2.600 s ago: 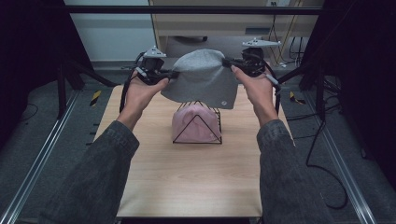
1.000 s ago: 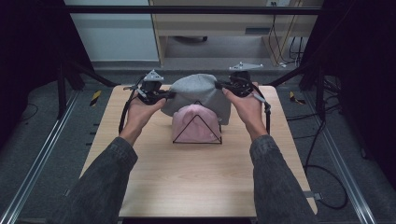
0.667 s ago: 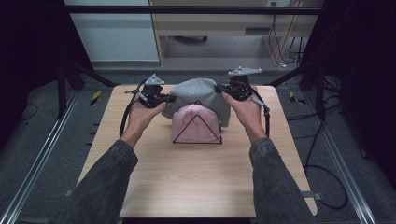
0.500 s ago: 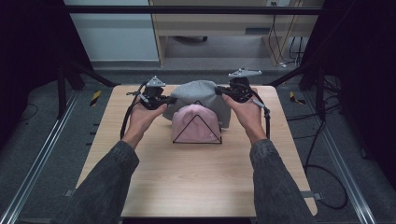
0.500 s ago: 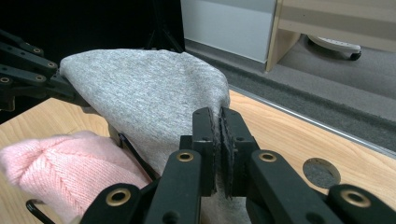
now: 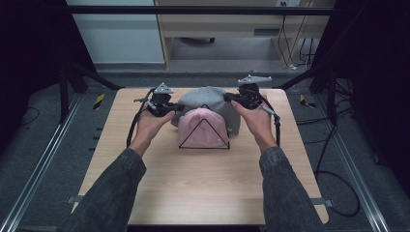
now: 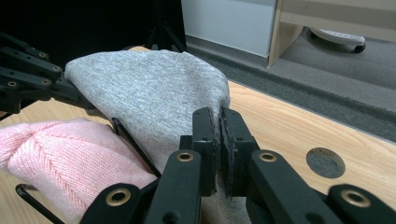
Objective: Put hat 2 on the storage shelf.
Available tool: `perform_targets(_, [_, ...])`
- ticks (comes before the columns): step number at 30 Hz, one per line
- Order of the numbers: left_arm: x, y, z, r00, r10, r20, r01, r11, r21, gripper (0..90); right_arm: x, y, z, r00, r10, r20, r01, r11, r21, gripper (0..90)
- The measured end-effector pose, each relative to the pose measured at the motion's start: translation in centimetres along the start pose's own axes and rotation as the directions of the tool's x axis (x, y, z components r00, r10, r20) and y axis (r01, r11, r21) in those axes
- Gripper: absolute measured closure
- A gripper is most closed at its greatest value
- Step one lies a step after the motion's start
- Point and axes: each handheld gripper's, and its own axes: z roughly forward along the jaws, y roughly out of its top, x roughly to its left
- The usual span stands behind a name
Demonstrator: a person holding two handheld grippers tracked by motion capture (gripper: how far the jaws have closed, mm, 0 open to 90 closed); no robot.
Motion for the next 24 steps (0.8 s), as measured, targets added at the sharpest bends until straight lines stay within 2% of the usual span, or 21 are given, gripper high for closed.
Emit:
perform_targets(8, [0.1,-0.5,0.3,1.0000,-0.006,0.000,0.006,1.0000,0.005,87.5,-0.1,-0.6,0.1,0.9998,0.016,-0.008,-0.016,1.000,0.001,85.6])
perform_targets(12, [0.3,-1.0,0.5,0.9996,-0.027,-0.006,0.027,0.9996,0.013,87.5,0.1,-0.8,0.3,0.9999,0.011,-0.013,-0.011,1.000,0.005,85.5])
perform_targets(16, [0.3,-1.3,0.7,0.9995,-0.032,-0.008,0.032,0.9993,0.017,87.5,0.3,-0.9,0.3,0.9999,0.000,-0.015,0.000,1.000,0.013,85.5])
perform_targets(24, [0.5,-1.7,0.7,0.9990,-0.040,-0.017,0.041,0.9986,0.033,87.5,0.5,-1.4,0.6,0.9997,0.008,-0.021,-0.008,1.000,0.024,85.3])
